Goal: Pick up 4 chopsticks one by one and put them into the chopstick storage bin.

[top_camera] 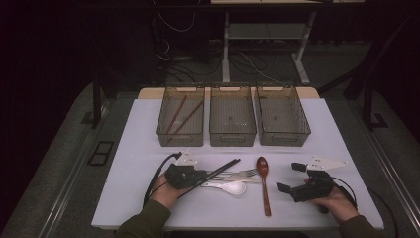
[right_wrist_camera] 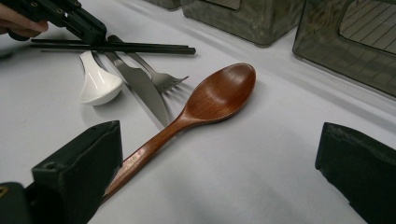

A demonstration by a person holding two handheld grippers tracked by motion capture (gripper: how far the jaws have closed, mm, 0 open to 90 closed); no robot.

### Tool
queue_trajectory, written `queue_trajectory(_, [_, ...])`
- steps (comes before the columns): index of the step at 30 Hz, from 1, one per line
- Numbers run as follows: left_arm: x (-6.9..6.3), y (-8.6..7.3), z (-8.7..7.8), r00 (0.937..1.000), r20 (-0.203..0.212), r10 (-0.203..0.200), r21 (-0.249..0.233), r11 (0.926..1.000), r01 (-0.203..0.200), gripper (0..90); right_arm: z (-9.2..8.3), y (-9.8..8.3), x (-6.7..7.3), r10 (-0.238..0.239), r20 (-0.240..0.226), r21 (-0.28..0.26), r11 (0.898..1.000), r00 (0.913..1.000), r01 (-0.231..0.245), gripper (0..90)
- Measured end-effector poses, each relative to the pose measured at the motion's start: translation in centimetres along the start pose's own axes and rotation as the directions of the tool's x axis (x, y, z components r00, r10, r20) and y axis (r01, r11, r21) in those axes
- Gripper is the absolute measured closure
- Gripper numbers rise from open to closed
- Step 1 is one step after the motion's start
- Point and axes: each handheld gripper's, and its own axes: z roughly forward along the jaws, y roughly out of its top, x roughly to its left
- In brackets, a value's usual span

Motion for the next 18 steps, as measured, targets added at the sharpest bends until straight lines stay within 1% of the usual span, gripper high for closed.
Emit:
queue_trajectory(3, [-0.07, 0.03, 0.02, 1.0, -0.005, 0.002, 0.002, 1.0, -0.002, 84.0, 0.02, 0.0, -0.02, 0.0, 0.001, 0.002, 1.0, 1.0, 0.0, 0.7])
queue_trajectory(6, [-0.11, 0.09, 0.04, 0.9999, -0.012, 0.008, 0.006, 1.0, -0.008, 84.5, 0.04, -0.01, -0.04, -0.003, 0.001, 0.002, 1.0, 1.0, 0.003, 0.7])
queue_trajectory(11, [-0.18, 0.17, 0.05, 0.9998, -0.017, 0.006, 0.01, 0.9999, -0.006, 84.9, 0.03, -0.01, -0.02, -0.003, 0.001, 0.003, 1.0, 1.0, 0.003, 0.7])
queue_trajectory(13, [-0.18, 0.21, 0.03, 0.9998, -0.018, 0.007, 0.015, 0.9999, -0.006, 84.9, 0.01, -0.01, 0.03, 0.0, -0.001, 0.003, 1.0, 1.0, 0.0, 0.7])
queue_trajectory(15, [-0.24, 0.24, 0.05, 0.9998, -0.018, -0.001, 0.012, 0.9999, 0.001, 84.9, 0.01, -0.01, 0.01, -0.001, -0.002, 0.002, 1.0, 1.0, 0.001, 0.7])
queue_trajectory(18, [-0.19, 0.27, -0.05, 0.9999, -0.014, 0.005, 0.018, 0.9998, -0.004, 85.0, 0.01, 0.0, -0.01, -0.001, -0.002, 0.001, 1.0, 1.0, 0.001, 0.7])
